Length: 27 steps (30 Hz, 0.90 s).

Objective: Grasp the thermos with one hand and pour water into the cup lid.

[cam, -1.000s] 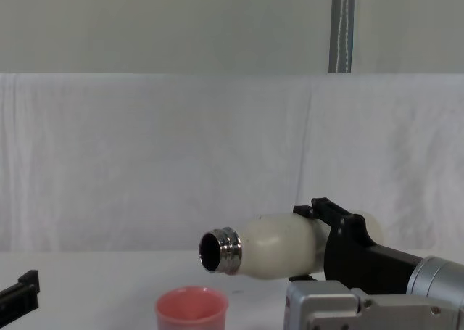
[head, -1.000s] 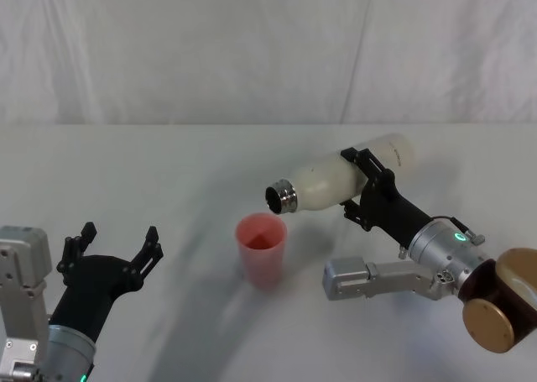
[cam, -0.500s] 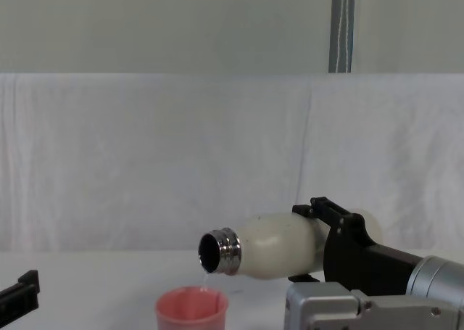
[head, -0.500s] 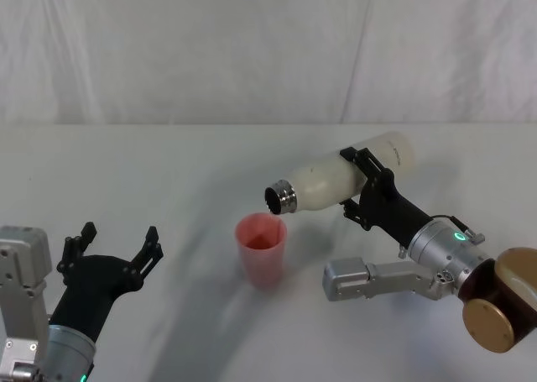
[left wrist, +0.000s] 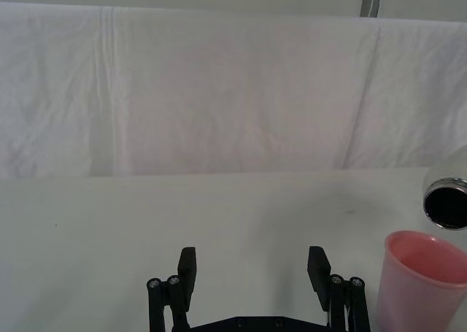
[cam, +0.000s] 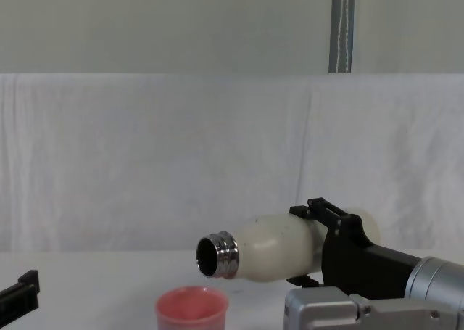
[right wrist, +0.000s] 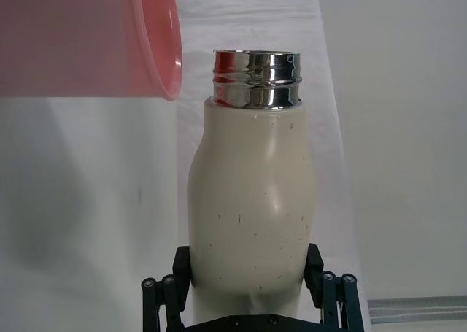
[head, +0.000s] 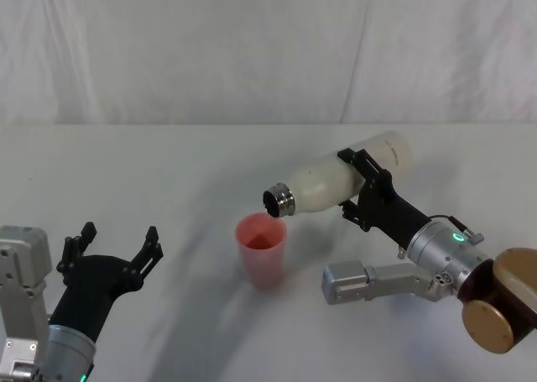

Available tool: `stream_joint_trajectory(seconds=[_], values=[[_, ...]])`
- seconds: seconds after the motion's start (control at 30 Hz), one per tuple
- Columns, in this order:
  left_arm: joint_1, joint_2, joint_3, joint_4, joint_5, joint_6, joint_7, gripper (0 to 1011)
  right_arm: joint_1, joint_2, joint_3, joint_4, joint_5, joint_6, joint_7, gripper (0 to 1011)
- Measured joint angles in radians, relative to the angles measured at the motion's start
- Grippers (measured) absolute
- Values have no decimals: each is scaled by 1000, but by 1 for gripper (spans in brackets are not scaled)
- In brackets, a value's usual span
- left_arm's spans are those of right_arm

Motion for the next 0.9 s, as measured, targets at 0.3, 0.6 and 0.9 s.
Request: stream_joint_trajectory(seconds=[0.3, 0.6, 0.9], values=[[0, 0, 0, 0, 0, 0, 0, 1001, 1, 2, -3, -2, -4, 1, -3, 952], [0, 0, 0, 0, 0, 0, 0, 1001, 3, 5, -7, -5, -10, 5, -4, 952], [0, 0, 0, 0, 0, 0, 0, 1001, 3, 9, -7, -9, -11, 7, -4, 952]])
